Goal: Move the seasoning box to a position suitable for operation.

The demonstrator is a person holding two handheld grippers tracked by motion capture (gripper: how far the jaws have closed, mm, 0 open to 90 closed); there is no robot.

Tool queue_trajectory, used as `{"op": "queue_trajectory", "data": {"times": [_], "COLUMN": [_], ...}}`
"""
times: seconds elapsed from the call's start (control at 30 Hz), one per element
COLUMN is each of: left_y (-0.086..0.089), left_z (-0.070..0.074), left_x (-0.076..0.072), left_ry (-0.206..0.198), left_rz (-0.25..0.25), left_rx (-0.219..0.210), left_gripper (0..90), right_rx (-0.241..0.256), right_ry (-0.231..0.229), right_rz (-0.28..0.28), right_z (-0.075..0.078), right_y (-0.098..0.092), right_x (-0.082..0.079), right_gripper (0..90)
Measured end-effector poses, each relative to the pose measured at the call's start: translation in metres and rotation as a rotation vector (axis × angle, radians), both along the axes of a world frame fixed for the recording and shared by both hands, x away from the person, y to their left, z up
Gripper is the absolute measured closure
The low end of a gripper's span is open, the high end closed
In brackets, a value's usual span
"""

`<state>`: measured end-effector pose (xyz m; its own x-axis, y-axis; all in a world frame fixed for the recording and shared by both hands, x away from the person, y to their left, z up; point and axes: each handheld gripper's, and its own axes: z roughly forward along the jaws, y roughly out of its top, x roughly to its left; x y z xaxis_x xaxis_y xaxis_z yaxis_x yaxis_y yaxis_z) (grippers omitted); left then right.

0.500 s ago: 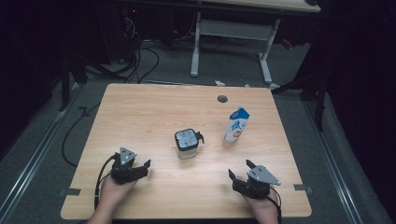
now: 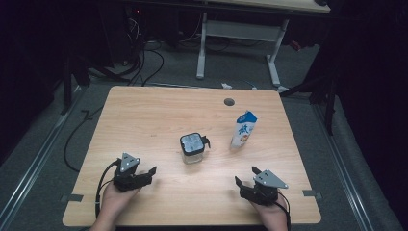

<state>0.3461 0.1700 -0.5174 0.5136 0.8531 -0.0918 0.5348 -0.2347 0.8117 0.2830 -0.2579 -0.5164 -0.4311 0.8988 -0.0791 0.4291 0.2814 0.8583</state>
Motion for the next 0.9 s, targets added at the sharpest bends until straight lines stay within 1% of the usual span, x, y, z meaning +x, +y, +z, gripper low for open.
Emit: {"op": "queue_trajectory", "data": {"times": [0.03,0.07,0.1,0.13,0.17,0.2,0.23,0.27,0.33,0.4,0.43,0.5,0.57,0.6,0.63,0.67,0.73,0.8,0.83,0.87,0.9], "left_y": [0.000,0.000,-0.001,-0.002,-0.004,-0.005,-0.006,-0.006,-0.006,-0.006,-0.006,-0.008,-0.009,-0.010,-0.010,-0.010,-0.010,-0.010,-0.011,-0.012,-0.013], "left_z": [0.000,0.001,0.001,0.001,0.001,0.000,0.000,0.000,0.000,0.000,0.001,0.002,0.003,0.004,0.004,0.004,0.005,0.004,0.003,0.003,0.002], "left_x": [0.000,0.001,0.002,0.001,0.001,0.001,0.001,0.001,0.001,0.000,-0.001,-0.003,-0.004,-0.005,-0.006,-0.006,-0.006,-0.007,-0.007,-0.007,-0.006], "left_ry": [0.001,0.002,0.000,0.003,0.004,0.005,0.010,0.020,0.029,0.027,0.025,0.009,0.008,0.005,-0.005,-0.008,-0.010,-0.017,-0.017,-0.017,-0.019], "left_rz": [-0.005,-0.015,-0.024,-0.034,-0.041,-0.052,-0.052,-0.059,-0.077,-0.096,-0.101,-0.123,-0.143,-0.145,-0.141,-0.137,-0.124,-0.102,-0.096,-0.092,-0.084], "left_rx": [-0.015,-0.022,-0.018,-0.004,0.004,0.016,0.027,0.020,0.001,0.001,0.000,-0.008,-0.022,-0.026,-0.039,-0.057,-0.080,-0.074,-0.075,-0.076,-0.075], "left_gripper": [26.6,25.9,23.2,20.6,20.3,20.2,20.1,19.7,16.8,15.2,15.7,15.8,16.3,20.6,28.1,31.8,37.8,41.3,42.8,43.0,45.1], "right_rx": [-0.007,0.000,0.012,0.002,-0.013,-0.001,0.010,0.000,-0.005,0.008,0.009,0.001,0.025,0.029,0.028,0.026,0.030,0.040,0.040,0.040,0.042], "right_ry": [-0.006,-0.010,0.002,-0.005,-0.011,-0.012,-0.005,-0.005,-0.004,0.008,0.008,0.024,0.037,0.046,0.054,0.054,0.072,0.081,0.093,0.100,0.102], "right_rz": [-0.007,0.000,0.019,0.022,0.017,0.017,0.024,0.028,0.037,0.039,0.040,0.039,0.037,0.031,0.019,0.015,0.011,0.018,0.017,0.018,0.023], "right_z": [0.000,0.000,0.001,0.001,0.002,0.002,0.002,0.002,0.002,0.001,0.001,0.001,0.001,0.001,0.001,0.001,0.001,0.001,0.001,0.000,0.000], "right_y": [0.000,0.000,0.000,-0.001,-0.001,-0.001,-0.001,0.000,0.001,0.002,0.003,0.003,0.003,0.002,0.002,0.002,0.002,0.002,0.002,0.003,0.004], "right_x": [0.000,-0.001,-0.001,-0.001,-0.001,-0.001,-0.001,-0.001,-0.001,-0.001,0.000,0.000,0.001,0.002,0.002,0.003,0.004,0.004,0.004,0.005,0.005], "right_gripper": [27.3,33.3,35.0,34.9,35.0,35.3,35.3,35.3,35.1,34.6,34.5,34.4,31.9,30.8,28.9,26.4,25.5,22.7,21.8,21.7,22.6]}}
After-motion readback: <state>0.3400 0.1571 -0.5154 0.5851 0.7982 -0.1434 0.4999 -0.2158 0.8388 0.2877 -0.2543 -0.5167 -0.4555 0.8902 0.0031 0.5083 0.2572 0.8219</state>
